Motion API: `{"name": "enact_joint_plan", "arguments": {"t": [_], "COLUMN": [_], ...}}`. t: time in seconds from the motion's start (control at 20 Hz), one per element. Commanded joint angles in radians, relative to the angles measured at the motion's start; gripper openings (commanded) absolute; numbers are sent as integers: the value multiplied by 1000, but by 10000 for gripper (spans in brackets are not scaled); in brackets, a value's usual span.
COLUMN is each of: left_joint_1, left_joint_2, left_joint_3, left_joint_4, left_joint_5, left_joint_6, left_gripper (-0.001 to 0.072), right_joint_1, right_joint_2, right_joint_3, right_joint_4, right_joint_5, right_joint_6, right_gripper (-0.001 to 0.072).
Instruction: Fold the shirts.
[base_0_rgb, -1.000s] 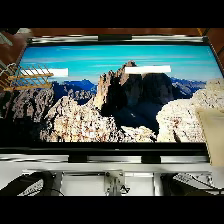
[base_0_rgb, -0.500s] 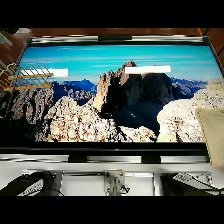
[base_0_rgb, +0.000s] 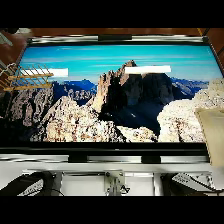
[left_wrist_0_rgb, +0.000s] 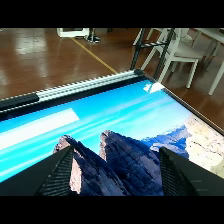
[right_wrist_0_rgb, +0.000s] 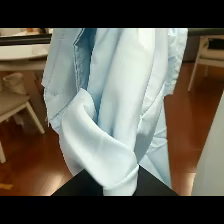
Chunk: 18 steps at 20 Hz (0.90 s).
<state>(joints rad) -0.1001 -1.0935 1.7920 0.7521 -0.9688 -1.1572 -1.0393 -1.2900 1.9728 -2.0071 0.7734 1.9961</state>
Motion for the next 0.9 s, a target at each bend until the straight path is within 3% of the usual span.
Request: {"name": "enact_joint_plan", "arguments": {"t": [0.0, 0.4, 0.65, 0.8, 0.85], "left_joint_1": [1, 2, 2, 2, 2], "left_joint_2": [0, 1, 2, 2, 2], "left_joint_3": [0, 0, 0, 0, 0], "left_joint_4": [1, 1, 1, 1, 1], "left_joint_5": [11, 34, 34, 34, 34], "left_joint_6": [4, 4, 4, 4, 4], "left_gripper": [610, 610, 610, 610, 610], "right_joint_1": [5, -2, -2, -2, -2], "right_joint_2": [29, 120, 126, 126, 125], "right_joint_3": [0, 0, 0, 0, 0], "right_joint_4": [-55, -143, -255, -254, -253], "right_joint_5": [119, 240, 398, 388, 374], "right_joint_6": [2, 66, 114, 114, 114], "right_gripper": [72, 75, 76, 78, 130]}}
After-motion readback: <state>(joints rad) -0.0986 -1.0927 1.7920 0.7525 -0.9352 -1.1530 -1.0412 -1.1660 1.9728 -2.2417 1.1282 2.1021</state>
